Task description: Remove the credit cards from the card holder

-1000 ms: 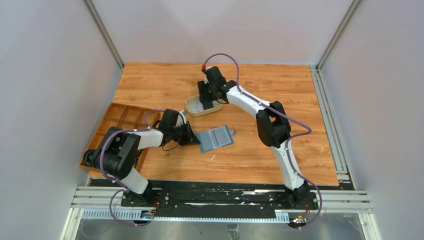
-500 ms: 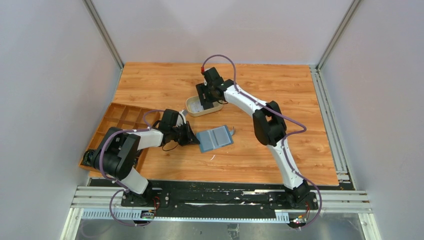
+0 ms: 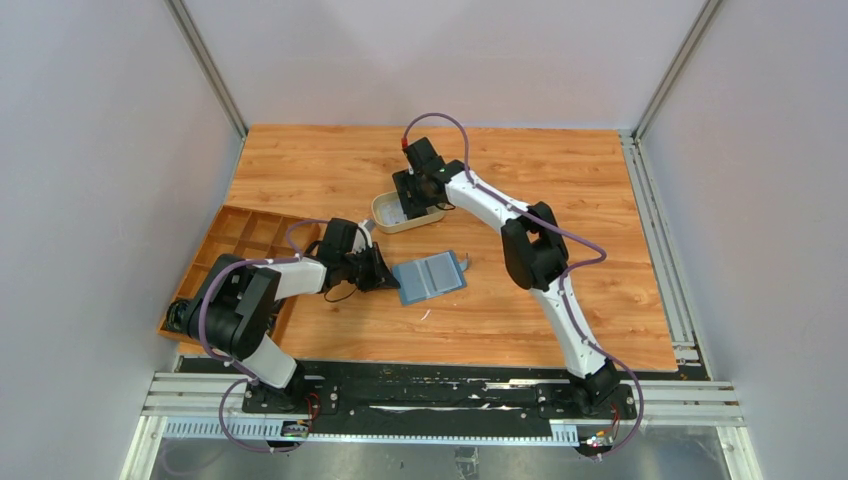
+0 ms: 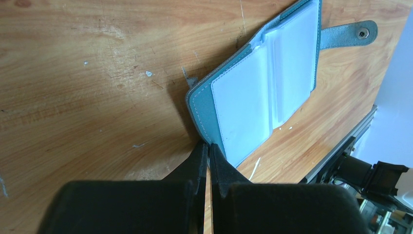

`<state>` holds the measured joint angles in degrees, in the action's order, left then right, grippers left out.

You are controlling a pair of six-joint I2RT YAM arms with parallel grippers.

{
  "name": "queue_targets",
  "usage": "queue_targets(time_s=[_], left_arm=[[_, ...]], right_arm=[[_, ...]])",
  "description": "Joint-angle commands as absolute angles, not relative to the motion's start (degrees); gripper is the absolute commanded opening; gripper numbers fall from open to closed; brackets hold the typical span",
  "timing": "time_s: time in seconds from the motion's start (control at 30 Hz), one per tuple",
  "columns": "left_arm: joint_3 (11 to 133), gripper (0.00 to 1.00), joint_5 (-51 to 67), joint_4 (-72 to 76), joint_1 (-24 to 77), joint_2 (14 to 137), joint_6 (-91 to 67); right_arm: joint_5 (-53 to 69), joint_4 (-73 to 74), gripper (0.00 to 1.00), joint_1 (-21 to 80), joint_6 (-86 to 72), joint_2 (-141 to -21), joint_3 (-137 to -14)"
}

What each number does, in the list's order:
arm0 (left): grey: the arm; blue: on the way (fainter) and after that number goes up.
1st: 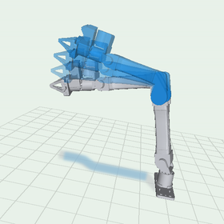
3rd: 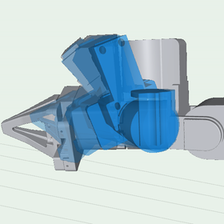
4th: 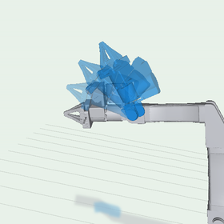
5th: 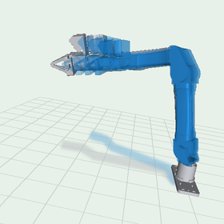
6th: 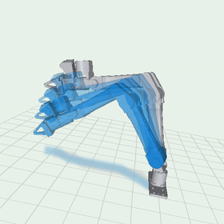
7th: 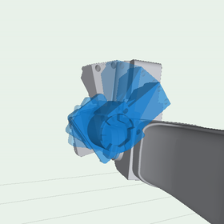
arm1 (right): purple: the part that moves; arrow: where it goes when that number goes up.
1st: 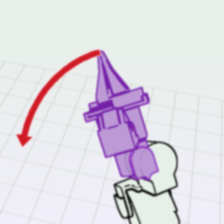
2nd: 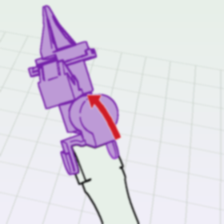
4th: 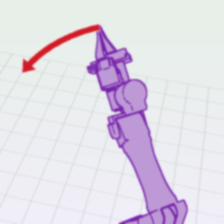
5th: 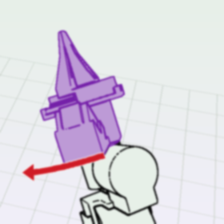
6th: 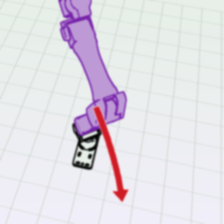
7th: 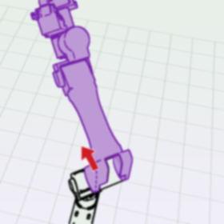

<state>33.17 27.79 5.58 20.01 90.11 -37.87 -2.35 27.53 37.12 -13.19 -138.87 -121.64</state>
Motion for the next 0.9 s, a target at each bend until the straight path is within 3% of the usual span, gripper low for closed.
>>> queue_targets(time_s=[0.0,0.87], left_arm=[[30.8,0.00,18.9,-3.7,19.8,93.1,-33.7],[30.5,0.00,18.4,-3.3,19.8,93.7,-33.1]], right_arm=[[-4.4,29.6,0.79,37.6,-11.6,-141.2,-124.1],[-10.9,31.8,0.79,40.4,-7.7,-143.6,-126.2]])
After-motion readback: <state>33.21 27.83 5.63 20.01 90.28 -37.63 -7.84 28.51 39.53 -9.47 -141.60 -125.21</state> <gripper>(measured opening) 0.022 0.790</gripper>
